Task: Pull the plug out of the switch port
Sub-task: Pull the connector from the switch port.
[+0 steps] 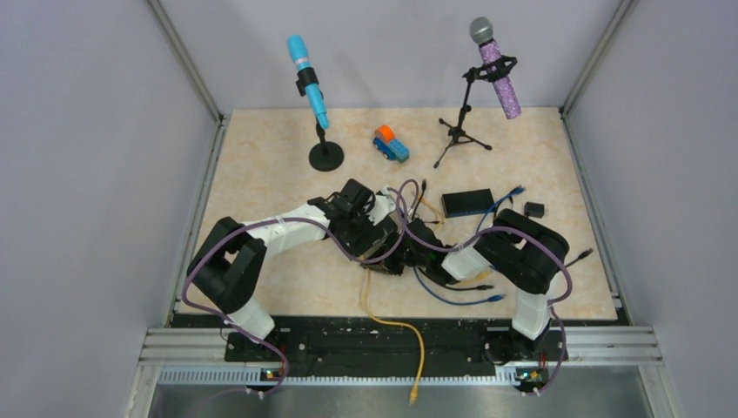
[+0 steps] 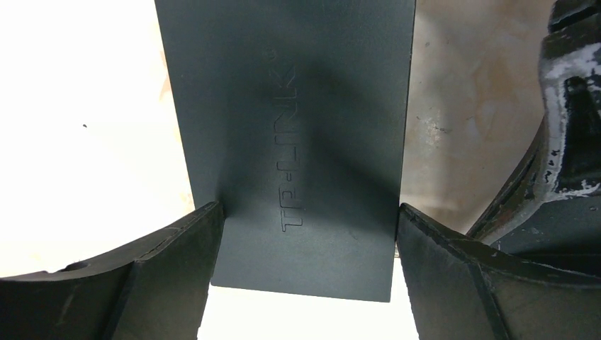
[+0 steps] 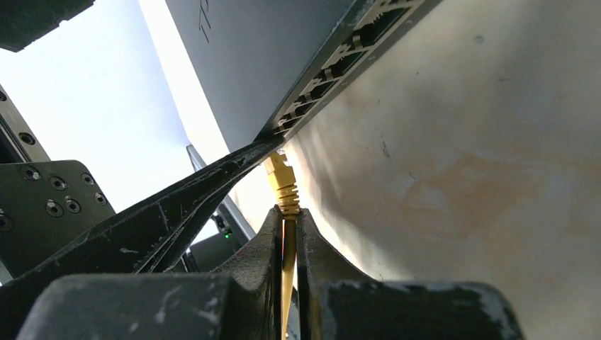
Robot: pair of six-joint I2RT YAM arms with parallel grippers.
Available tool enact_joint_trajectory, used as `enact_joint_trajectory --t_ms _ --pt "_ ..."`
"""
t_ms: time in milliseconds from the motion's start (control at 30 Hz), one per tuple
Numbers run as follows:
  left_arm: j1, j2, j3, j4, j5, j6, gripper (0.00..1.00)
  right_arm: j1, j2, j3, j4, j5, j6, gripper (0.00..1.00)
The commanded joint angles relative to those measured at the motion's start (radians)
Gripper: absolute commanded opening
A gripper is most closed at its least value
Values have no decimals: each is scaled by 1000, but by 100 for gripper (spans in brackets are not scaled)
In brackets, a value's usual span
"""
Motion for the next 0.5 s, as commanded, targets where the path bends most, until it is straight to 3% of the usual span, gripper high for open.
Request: enact_joint_trajectory --t_ms 0,100,167,233,300,467 --pt "56 55 -38 -27 -111 48 92 28 -80 -31 -101 -68 -38 0" --pt "57 44 -37 -39 -56 68 90 28 -80 19 -223 -41 -92 0" --pt "57 28 -41 -37 -7 74 89 18 -65 17 -159 -26 -109 0" --pt "56 25 -41 -45 64 84 89 -7 -33 2 -13 -46 -76 17" --pt "55 33 -28 -72 92 84 88 -32 13 4 98 -55 -33 26" --pt "55 68 -5 -116 156 82 85 -46 140 44 298 -70 65 40"
